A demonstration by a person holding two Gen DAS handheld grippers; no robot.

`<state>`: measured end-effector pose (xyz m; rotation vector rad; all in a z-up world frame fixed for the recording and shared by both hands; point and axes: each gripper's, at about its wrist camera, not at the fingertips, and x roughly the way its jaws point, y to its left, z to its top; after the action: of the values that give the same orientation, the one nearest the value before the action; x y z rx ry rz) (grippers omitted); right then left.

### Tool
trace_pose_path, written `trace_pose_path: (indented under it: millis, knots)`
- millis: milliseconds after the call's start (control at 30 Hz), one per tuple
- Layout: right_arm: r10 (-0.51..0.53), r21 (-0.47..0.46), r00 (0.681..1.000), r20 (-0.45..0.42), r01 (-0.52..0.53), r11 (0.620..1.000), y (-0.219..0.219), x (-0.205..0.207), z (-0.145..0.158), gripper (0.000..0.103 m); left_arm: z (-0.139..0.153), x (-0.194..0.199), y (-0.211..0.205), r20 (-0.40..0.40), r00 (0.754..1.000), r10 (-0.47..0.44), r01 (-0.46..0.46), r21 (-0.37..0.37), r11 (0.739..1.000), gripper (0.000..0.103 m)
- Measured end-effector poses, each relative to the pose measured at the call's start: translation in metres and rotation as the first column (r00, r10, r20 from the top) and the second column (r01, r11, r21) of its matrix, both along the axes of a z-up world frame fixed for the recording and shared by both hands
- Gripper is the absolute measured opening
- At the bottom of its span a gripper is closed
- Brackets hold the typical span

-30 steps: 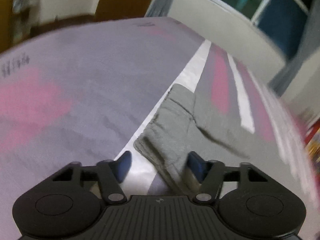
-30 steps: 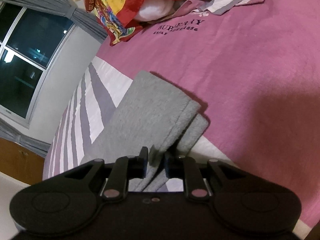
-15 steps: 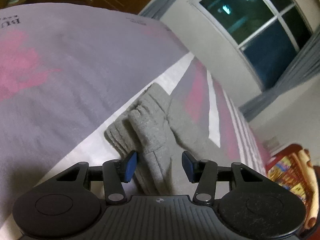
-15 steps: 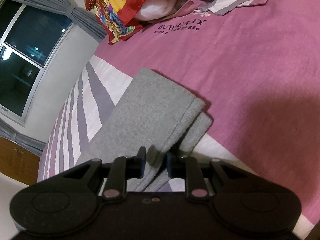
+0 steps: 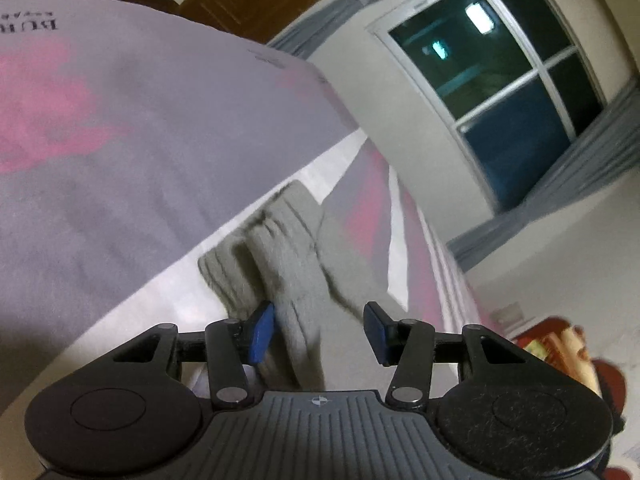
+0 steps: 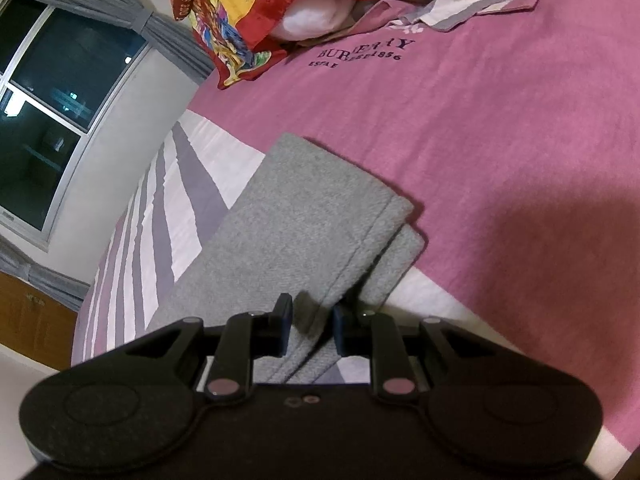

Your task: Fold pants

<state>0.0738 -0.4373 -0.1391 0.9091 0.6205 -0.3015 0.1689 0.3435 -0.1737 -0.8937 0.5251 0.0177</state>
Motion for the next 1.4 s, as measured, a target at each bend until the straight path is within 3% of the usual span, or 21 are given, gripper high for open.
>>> trace_pose_path:
  millis: [133,267,300,400,467,533,567,633,700,767,833,867,900,933,967,1033,1133,1233,1300,1367,1400]
  knots:
    - [0.004,-0.014,1.000,-0.004,-0.004,1.000,0.002,0.003,0.000,0.021,-0.009,0.012,0.004,-0.010,1.000,0.001,-0.001,-0.051,0.999,0.050]
    - [-0.001,-0.014,1.000,-0.004,0.001,1.000,0.003,0.003,0.001,0.023,-0.003,0.017,0.002,0.113,0.994,0.003,0.010,-0.114,0.993,0.049]
    - [0.000,-0.016,1.000,-0.004,0.000,1.000,0.003,0.003,0.001,0.023,-0.003,0.023,-0.001,0.091,0.996,-0.011,0.020,-0.099,0.995,0.049]
    - [-0.001,-0.014,1.000,-0.002,0.001,1.000,0.003,0.003,0.000,0.023,-0.011,0.050,-0.009,-0.086,0.995,-0.050,0.051,0.008,0.999,0.049]
    - [-0.004,-0.013,1.000,-0.004,0.004,1.000,0.003,0.003,0.000,0.024,-0.013,0.058,-0.010,-0.094,0.994,-0.059,0.061,0.010,0.998,0.048]
    - [-0.001,-0.016,1.000,-0.006,0.001,1.000,0.003,0.004,0.001,0.025,-0.007,0.069,-0.010,-0.125,0.990,-0.071,0.078,0.045,0.996,0.017]
    - [0.001,-0.019,1.000,-0.007,-0.001,1.000,0.003,0.004,0.001,0.025,0.001,0.071,-0.007,-0.072,0.993,-0.094,0.096,0.025,0.995,0.010]
    - [0.003,-0.019,1.000,-0.009,-0.003,1.000,0.003,0.005,0.001,0.025,0.028,0.074,-0.005,0.082,0.988,-0.130,0.130,0.004,0.991,0.010]
    - [0.000,-0.017,1.000,-0.007,0.000,1.000,0.003,0.004,0.001,0.025,0.056,0.073,-0.003,0.249,0.954,-0.165,0.173,-0.010,0.985,0.010]
    - [0.001,-0.020,1.000,-0.007,-0.001,1.000,0.003,0.004,0.001,0.025,0.066,0.073,0.000,0.308,0.933,-0.185,0.198,-0.009,0.980,0.010]
    - [0.002,-0.019,1.000,-0.005,-0.002,1.000,0.003,0.004,0.001,0.025,0.056,0.078,0.008,0.259,0.944,-0.203,0.214,-0.017,0.977,0.010]
    - [0.001,-0.016,1.000,-0.004,-0.001,1.000,0.002,0.004,0.001,0.025,0.043,0.086,0.013,0.168,0.964,-0.208,0.212,-0.008,0.977,0.010]
    - [0.001,-0.013,1.000,-0.004,-0.001,1.000,0.002,0.004,0.000,0.025,0.026,0.093,0.016,0.014,0.981,-0.194,0.194,0.012,0.981,0.010]
    - [0.003,-0.012,1.000,-0.003,-0.003,1.000,0.001,0.004,0.000,0.025,0.003,0.100,0.017,-0.176,0.967,-0.186,0.192,0.017,0.981,0.010]
    - [0.005,-0.011,1.000,-0.003,-0.005,1.000,0.001,0.004,0.000,0.025,-0.008,0.098,0.017,-0.211,0.956,-0.203,0.209,0.008,0.978,0.011]
    - [0.005,-0.003,1.000,0.001,-0.005,1.000,0.000,0.003,0.000,0.025,-0.008,0.087,0.021,-0.151,0.972,-0.181,0.179,-0.032,0.983,0.011]
    - [0.009,-0.001,1.000,0.005,-0.009,1.000,-0.002,0.002,-0.001,0.025,-0.006,0.083,0.020,-0.139,0.975,-0.171,0.168,-0.036,0.985,0.011]
    - [0.007,-0.043,0.999,-0.033,-0.009,0.999,0.001,0.004,0.002,0.006,0.000,0.074,0.021,-0.073,0.982,-0.173,0.169,-0.058,0.984,0.011]
    - [0.015,-0.053,1.000,-0.020,-0.016,0.998,0.002,0.002,0.005,0.004,0.007,0.068,0.020,-0.057,0.980,-0.189,0.188,-0.037,0.982,0.010]
    - [0.021,-0.068,1.000,0.010,-0.020,0.997,0.004,-0.003,0.010,0.004,0.010,0.065,0.018,-0.092,0.975,-0.203,0.206,0.020,0.978,0.010]
    - [0.024,-0.070,0.999,0.023,-0.023,0.997,0.004,-0.005,0.010,0.004,0.012,0.083,0.018,-0.136,0.969,-0.205,0.212,0.039,0.976,0.010]
